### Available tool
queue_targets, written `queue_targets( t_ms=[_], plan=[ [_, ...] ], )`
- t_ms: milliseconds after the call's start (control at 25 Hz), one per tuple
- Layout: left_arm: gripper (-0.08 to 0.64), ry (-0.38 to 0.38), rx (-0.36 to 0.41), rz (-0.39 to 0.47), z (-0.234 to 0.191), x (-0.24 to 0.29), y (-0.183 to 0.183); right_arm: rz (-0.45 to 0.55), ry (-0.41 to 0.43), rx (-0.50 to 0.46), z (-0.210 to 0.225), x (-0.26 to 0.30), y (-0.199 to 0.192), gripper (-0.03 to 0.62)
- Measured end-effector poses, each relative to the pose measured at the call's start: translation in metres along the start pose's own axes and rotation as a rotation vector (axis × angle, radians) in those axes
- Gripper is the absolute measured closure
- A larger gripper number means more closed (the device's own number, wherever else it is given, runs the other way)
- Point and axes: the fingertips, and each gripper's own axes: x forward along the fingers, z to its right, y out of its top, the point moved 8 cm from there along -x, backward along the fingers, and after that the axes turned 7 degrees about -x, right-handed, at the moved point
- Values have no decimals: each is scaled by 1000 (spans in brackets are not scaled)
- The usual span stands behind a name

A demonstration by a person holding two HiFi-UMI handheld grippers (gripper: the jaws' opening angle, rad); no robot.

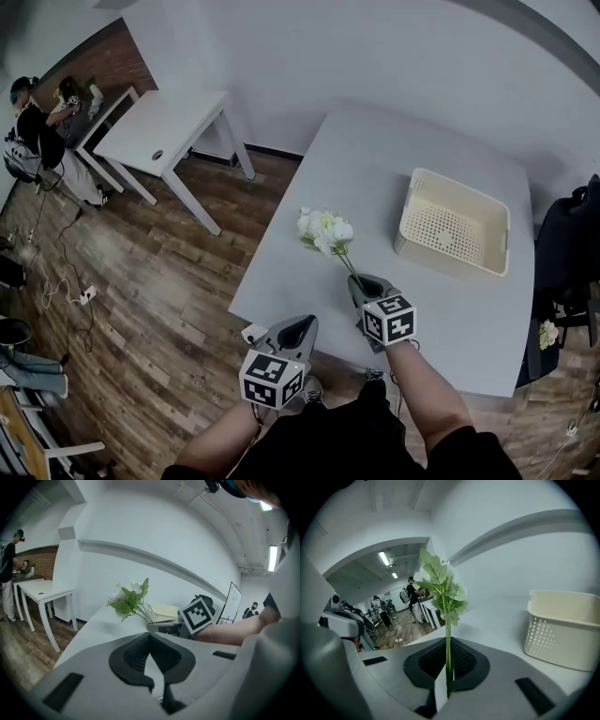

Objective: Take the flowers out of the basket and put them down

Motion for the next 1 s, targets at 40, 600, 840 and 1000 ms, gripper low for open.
queue_targets(
  t_ms=[40, 600, 840, 1000],
  plan=[
    [554, 4, -4, -3, -2, -2, -2, -14, 1, 2, -2, 4, -5, 571],
    [554, 51, -61, -32, -31, -19, -23, -179, -21, -15, -6, 60, -48, 571],
    [554, 58, -74, -44, -36, -22, -31, -235, -38, -21, -6, 70, -58, 571],
    [554, 60, -76, -47, -40, -24, -32, -249, -44, -11, -7, 74, -63, 568]
  ],
)
